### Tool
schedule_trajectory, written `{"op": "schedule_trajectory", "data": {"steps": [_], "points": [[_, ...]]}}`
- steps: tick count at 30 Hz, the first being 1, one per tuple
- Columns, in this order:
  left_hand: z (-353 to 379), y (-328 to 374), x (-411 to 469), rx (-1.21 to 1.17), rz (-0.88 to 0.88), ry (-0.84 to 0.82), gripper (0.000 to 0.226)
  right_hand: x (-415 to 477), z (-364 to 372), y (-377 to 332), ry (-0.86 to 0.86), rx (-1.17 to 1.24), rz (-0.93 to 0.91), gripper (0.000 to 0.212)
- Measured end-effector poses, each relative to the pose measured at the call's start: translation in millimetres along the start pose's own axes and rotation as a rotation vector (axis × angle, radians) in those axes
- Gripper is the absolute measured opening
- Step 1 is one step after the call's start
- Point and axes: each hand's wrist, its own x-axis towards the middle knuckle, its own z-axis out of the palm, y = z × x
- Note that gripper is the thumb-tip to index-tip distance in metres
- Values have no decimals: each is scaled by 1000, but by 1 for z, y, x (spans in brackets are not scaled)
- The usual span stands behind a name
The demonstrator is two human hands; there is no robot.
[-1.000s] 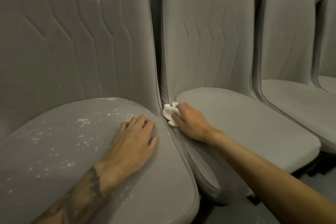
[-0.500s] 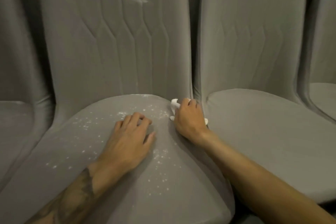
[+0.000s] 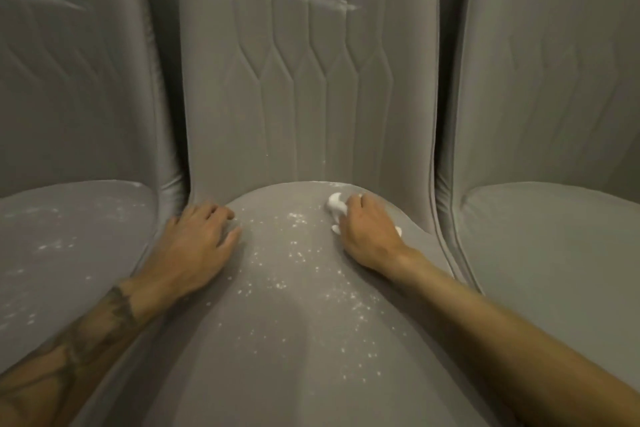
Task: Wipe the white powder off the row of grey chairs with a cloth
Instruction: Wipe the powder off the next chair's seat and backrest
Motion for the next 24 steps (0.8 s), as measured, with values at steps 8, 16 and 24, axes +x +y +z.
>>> {"op": "schedule_trajectory", "data": {"steps": [8,16,24], "points": [[3,-64,23,27,214,29,59,21,-9,18,34,-39,371,38],[27,-82,28,-76,351,136,40,11,11,-46,-15,8,144,26],[32,-79,26,-77,355,195,34,14,2,-25,54,-102,474,35]]}}
